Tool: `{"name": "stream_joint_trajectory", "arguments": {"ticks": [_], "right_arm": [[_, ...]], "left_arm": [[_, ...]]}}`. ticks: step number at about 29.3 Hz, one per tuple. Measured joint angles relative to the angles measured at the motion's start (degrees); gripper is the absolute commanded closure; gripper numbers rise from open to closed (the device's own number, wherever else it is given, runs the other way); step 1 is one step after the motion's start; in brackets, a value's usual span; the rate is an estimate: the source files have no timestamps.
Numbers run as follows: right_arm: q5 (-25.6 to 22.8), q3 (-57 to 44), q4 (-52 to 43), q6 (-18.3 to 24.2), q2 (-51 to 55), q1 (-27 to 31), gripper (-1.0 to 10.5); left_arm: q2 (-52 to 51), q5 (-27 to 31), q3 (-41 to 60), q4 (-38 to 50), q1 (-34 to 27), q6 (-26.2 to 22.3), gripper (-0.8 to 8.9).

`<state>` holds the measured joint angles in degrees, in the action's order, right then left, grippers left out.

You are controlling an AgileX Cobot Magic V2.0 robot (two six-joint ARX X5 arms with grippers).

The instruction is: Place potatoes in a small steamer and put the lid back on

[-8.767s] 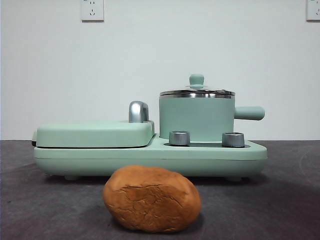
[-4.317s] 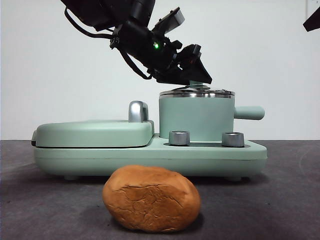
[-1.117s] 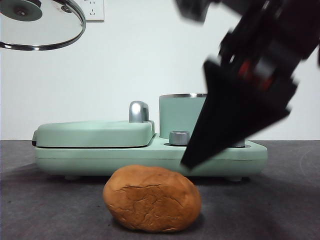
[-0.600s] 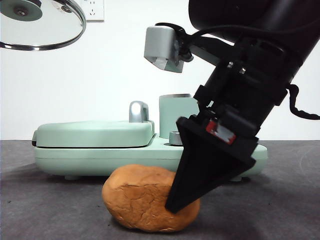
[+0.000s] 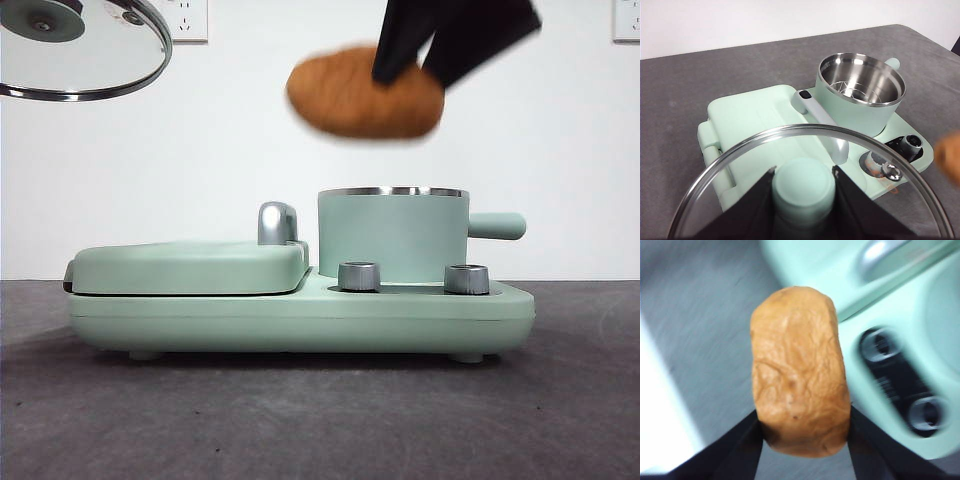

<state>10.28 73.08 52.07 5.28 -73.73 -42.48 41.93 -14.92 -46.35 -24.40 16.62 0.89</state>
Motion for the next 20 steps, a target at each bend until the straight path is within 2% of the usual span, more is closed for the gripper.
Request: {"name": "stream_joint_trajectory", "arguments": {"ticks": [5,12,20], "right_arm": [[-1.14,11.72,2.47,-0.85,-4.11,5.35,7.9],[-1.51,24.7,5.77,-0.48,-16.17,12.55,8.0],[-1.51,32.59,6.86,0.94,-29.68,16.48,8.0]], "left_arm": [[0.0,0.02,0.0,0.02,0.0,-0.07,7.98],[0.0,0.02,0.0,0.02,0.0,-0.2,7.98],[0.0,0.0,0.0,0.02,0.0,-0.17,7.98]]}}
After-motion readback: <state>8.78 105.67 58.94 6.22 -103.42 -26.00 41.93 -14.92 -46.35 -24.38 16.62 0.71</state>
